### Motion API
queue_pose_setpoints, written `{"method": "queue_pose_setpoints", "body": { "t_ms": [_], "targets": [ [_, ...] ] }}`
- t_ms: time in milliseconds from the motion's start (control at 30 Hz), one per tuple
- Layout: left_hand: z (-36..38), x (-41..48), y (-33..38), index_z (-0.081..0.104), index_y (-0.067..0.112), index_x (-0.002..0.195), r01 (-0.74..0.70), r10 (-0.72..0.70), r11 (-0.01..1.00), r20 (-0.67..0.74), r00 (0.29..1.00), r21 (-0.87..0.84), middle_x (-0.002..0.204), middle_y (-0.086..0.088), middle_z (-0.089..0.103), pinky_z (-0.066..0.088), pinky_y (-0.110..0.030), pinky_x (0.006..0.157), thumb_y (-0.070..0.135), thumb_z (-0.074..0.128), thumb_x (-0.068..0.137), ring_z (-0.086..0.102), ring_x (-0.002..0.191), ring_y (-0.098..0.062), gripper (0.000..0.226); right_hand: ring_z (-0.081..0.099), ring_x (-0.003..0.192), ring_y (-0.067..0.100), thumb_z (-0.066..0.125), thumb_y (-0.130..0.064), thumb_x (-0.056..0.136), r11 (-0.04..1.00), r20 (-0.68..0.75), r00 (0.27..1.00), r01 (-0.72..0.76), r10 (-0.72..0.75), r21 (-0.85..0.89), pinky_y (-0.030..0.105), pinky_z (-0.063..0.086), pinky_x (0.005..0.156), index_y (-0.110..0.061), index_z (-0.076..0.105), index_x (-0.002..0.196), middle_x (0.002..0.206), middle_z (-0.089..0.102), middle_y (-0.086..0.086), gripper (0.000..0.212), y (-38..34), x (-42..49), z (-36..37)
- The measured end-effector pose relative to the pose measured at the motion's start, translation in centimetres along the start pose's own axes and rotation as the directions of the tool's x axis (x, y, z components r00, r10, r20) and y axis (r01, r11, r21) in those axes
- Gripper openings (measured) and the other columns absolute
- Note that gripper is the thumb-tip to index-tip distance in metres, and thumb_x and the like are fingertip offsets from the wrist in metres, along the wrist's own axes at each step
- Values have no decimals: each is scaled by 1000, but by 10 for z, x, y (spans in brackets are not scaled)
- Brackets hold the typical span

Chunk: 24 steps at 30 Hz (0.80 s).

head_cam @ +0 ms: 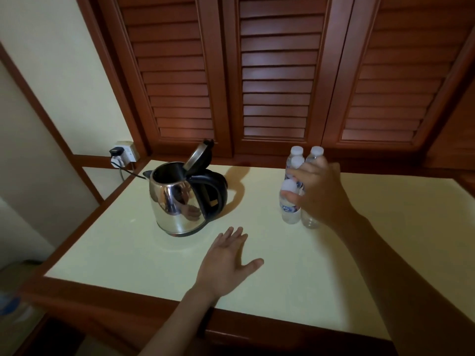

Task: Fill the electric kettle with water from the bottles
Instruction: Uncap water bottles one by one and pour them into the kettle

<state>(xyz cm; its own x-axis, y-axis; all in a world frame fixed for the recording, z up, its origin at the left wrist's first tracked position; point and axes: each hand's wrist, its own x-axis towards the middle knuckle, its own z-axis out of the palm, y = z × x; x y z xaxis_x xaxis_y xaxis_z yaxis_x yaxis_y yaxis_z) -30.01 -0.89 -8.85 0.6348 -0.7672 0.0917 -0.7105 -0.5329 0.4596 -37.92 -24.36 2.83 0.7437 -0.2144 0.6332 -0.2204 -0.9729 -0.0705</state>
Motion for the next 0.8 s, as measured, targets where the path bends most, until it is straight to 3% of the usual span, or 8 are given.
{"method": "queue_pose_setpoints", "body": {
  "t_ms": [100, 200, 267, 367, 500, 600, 700, 800],
  "targets": [
    [-11, 2, 20, 53, 41, 137, 110, -128, 949, -41, 991, -297, 149, 24, 48, 24, -23, 122, 75, 69, 76, 29, 144, 5, 71, 41, 86, 15, 59, -55, 66, 990, 17, 999, 30, -32, 139, 30, 12, 74, -15, 77, 97, 82, 69, -1, 55, -9, -3, -2],
    [-19, -1, 44, 56, 44, 124, 95, -183, 867, -136, 974, -488, 119, 40, 56, 38, -5, 97, 60, 84, 69, 48, 117, 19, 64, 33, 83, 4, 60, -59, 63, 930, 72, 997, -28, 2, 365, 34, 25, 77, -20, 78, 97, 80, 63, -13, 55, -25, -7, -10],
    [-22, -5, 54, 61, 34, 123, 49, -183, 824, -184, 966, -564, 114, 29, 67, 43, -8, 90, 46, 89, 69, 59, 109, 10, 62, 43, 84, 9, 65, -59, 65, 860, 133, 991, -62, -7, 506, 39, 41, 78, -26, 77, 94, 80, 62, -18, 46, -40, -11, -17],
    [-28, -17, 58, 67, 25, 106, -29, -213, 729, -267, 940, -684, 94, 12, 75, 53, -19, 75, 27, 91, 72, 70, 87, -6, 42, 53, 86, 14, 70, -56, 70, 785, 137, 988, -32, -67, 618, 37, 46, 77, -30, 76, 93, 80, 64, -16, 36, -60, -12, -27],
    [-38, -34, 44, 69, 23, 103, -68, -235, 720, -336, 912, -690, 90, 6, 75, 57, -35, 75, 25, 90, 74, 70, 83, -14, 36, 53, 83, 12, 69, -57, 78, 780, 47, 986, 99, -162, 618, 27, 42, 75, -30, 74, 91, 81, 66, -16, 30, -79, -8, -32],
    [-46, -41, 34, 69, 25, 109, -54, -259, 758, -376, 890, -650, 94, 10, 76, 58, -31, 77, 27, 91, 73, 72, 87, -10, 42, 55, 68, 13, 70, -62, 78, 797, -23, 984, 159, -179, 582, 34, 46, 64, -21, 72, 78, 66, 58, -12, 42, -97, 2, -28],
    [-55, -46, 27, 68, 27, 108, -33, -277, 800, -418, 865, -599, 92, 17, 75, 54, -19, 74, 30, 92, 70, 71, 86, -3, 46, 52, 55, 11, 61, -76, 73, 863, 111, 983, 70, -144, 501, 35, 46, 55, -23, 62, 64, 52, 49, -9, 54, -117, 13, -28],
    [-63, -49, 16, 67, 26, 105, -5, -304, 804, -419, 856, -594, 89, 15, 75, 56, -24, 73, 32, 92, 69, 71, 83, -6, 44, 51, 57, 15, 60, -68, 80, 853, 229, 956, 41, -185, 520, 37, 44, 57, -22, 55, 63, 54, 49, -4, 50, -132, 22, -27]
  ]
}}
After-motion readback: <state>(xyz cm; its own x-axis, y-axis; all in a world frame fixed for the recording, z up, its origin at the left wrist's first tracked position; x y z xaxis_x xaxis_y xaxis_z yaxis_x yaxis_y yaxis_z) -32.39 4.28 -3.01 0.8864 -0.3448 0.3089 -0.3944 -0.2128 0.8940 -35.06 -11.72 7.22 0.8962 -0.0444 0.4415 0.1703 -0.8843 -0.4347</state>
